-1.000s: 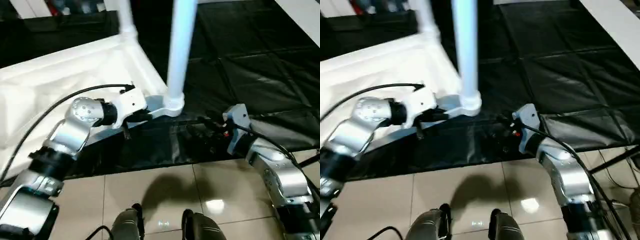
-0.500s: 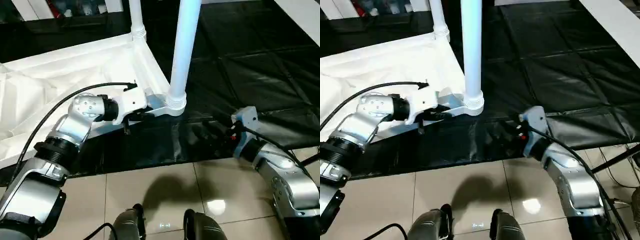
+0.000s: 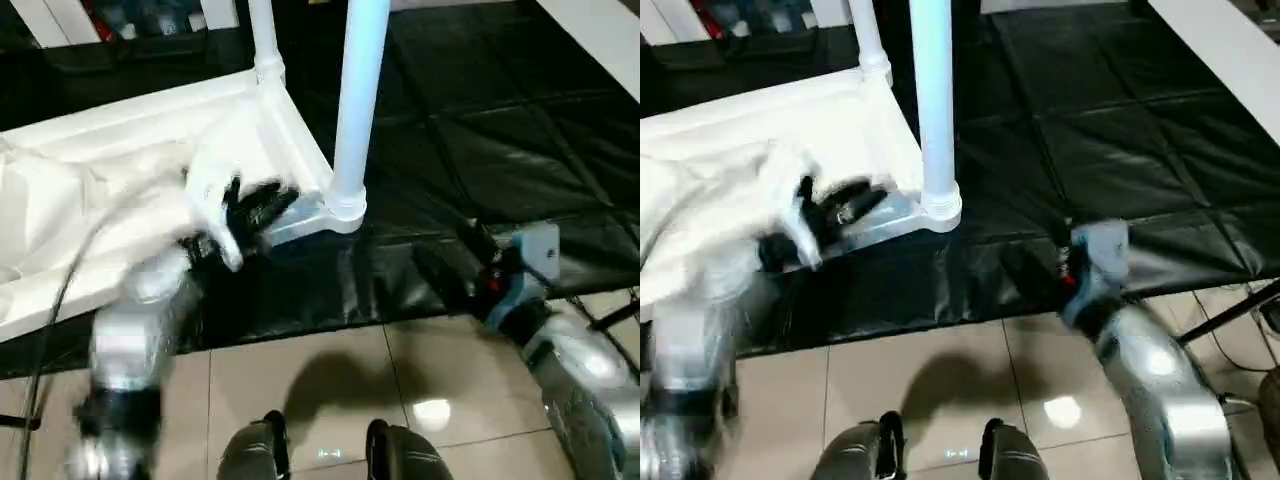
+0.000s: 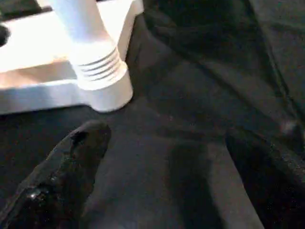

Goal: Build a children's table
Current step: Insert table leg to table base

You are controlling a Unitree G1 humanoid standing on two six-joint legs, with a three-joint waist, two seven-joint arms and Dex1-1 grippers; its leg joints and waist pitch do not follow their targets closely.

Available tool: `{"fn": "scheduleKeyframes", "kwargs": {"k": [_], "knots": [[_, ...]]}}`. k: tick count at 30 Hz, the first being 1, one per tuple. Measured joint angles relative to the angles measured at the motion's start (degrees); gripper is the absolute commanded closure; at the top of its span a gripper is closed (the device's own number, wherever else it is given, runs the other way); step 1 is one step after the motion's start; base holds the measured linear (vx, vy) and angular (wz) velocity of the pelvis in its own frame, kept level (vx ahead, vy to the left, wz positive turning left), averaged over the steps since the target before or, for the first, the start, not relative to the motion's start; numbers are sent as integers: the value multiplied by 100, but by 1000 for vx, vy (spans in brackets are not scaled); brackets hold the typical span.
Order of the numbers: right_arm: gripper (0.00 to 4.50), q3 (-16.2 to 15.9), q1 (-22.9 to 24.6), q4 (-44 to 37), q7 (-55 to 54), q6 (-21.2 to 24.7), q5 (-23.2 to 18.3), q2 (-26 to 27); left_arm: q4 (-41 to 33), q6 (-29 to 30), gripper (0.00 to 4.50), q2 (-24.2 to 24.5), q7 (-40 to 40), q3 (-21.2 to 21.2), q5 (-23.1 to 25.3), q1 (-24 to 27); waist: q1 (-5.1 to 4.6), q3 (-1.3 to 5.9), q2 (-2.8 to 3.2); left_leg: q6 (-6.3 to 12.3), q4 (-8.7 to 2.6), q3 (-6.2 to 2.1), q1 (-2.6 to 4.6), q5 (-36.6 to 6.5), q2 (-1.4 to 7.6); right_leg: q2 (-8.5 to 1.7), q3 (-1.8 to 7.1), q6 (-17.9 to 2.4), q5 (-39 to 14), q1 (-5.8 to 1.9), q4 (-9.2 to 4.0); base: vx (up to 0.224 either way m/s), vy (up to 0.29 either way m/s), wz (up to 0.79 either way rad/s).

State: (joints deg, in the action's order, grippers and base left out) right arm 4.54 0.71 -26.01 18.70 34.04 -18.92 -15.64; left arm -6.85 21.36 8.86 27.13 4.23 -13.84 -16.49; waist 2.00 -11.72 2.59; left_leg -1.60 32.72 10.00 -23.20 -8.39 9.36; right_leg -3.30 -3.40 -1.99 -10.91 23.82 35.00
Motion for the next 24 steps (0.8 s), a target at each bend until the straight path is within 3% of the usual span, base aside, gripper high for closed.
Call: {"fn": "scheduleKeyframes", "kwargs": {"k": [2,3,5,6,7,8,9,10,11,12,13,14,15,16,19,21,24], "knots": [[0,-133,46,-166,-147,91,125,28,-486,109,320,-258,-470,43,133,306,-22,2,-3,-27,3,0,5,-13,2,0,-1,39,-18,-7,-5,0,0,0],[0,-172,85,-247,-233,141,140,78,-798,252,320,-436,-735,81,106,501,-49,7,4,-29,4,-58,-41,-10,-17,-20,-57,45,-19,-29,-8,0,0,0],[0,-207,143,-291,-372,205,161,170,-1150,417,320,-624,-1011,82,9,789,-167,26,34,-36,41,-275,-94,2,-18,-12,-237,26,-16,-99,-48,-4,-20,20],[0,-195,143,-293,-455,140,157,316,-1309,401,320,-674,-1187,48,84,1049,-256,30,40,-45,59,-442,-121,18,-31,18,-319,-76,-57,-136,-21,10,-84,48],[0,-178,144,-309,-515,45,151,487,-1384,378,320,-698,-1290,33,171,1295,-301,30,40,-44,67,-529,-105,34,-32,44,-351,-204,-136,-153,44,10,-84,48],[0,-186,142,-323,-477,-4,86,536,-1395,387,320,-691,-1383,31,299,1502,-294,38,21,-56,69,-504,-65,43,4,91,-311,-312,-205,-149,164,22,-132,33],[0,-198,143,-354,-344,-28,-34,431,-1409,445,320,-645,-1454,7,462,1709,-266,50,-28,-80,71,-467,-16,55,1,101,-216,-291,-270,-114,325,21,-171,22],[0,-193,142,-367,-308,-27,-91,360,-1421,467,320,-607,-1491,-21,527,1809,-245,58,-56,-83,79,-423,1,39,8,105,-176,-159,-301,-96,384,21,-171,22],[0,-132,153,-354,-301,-33,-171,410,-1468,477,320,-602,-1505,-38,580,1877,-196,60,-72,52,172,-340,-7,-50,-7,123,-178,-108,-318,-84,387,-13,-189,11],[0,-38,169,-339,-316,-41,-257,512,-1610,497,320,-660,-1533,-78,612,1951,-103,55,-89,273,268,-331,-68,-176,-42,125,-174,-117,-314,-79,375,-35,-173,2],[0,18,196,-345,-325,-43,-299,552,-1745,542,320,-700,-1548,-147,613,1976,-62,67,-85,282,362,-326,-69,-168,-108,132,-173,-118,-315,-71,375,-35,-173,2],[0,23,204,-345,-328,-43,-305,551,-1870,581,320,-719,-1547,-242,610,1977,-32,75,-83,282,364,-325,-59,-167,-163,168,-170,-116,-315,-47,364,-29,-121,-1],[0,7,203,-342,-329,-47,-303,557,-2005,600,320,-696,-1547,-315,610,1970,-11,119,0,170,274,-352,-8,-199,-189,231,-202,-107,-309,-37,321,-25,-58,-6],[0,-7,204,-345,-331,-48,-314,615,-2110,626,320,-671,-1571,-311,611,1993,-13,134,19,145,223,-370,7,-195,-158,232,-235,-95,-299,-44,283,-25,-58,-6],[0,-170,251,-378,-400,-113,-162,608,-2203,698,320,-638,-1673,-335,629,2085,-32,177,63,10,144,-360,26,-114,-96,249,-305,-137,-179,-96,117,0,0,0],[0,-189,335,-380,-517,-137,-53,604,-2206,698,320,-621,-1700,-332,661,2090,-31,189,66,7,144,-339,29,-114,-93,242,-305,-138,-133,-116,61,1,29,2],[0,-258,426,-386,-735,177,129,455,-2221,562,320,-605,-1715,-268,674,2105,-41,202,68,-18,158,-306,38,-131,-99,208,-304,-112,-77,-167,-27,6,71,1]]}}
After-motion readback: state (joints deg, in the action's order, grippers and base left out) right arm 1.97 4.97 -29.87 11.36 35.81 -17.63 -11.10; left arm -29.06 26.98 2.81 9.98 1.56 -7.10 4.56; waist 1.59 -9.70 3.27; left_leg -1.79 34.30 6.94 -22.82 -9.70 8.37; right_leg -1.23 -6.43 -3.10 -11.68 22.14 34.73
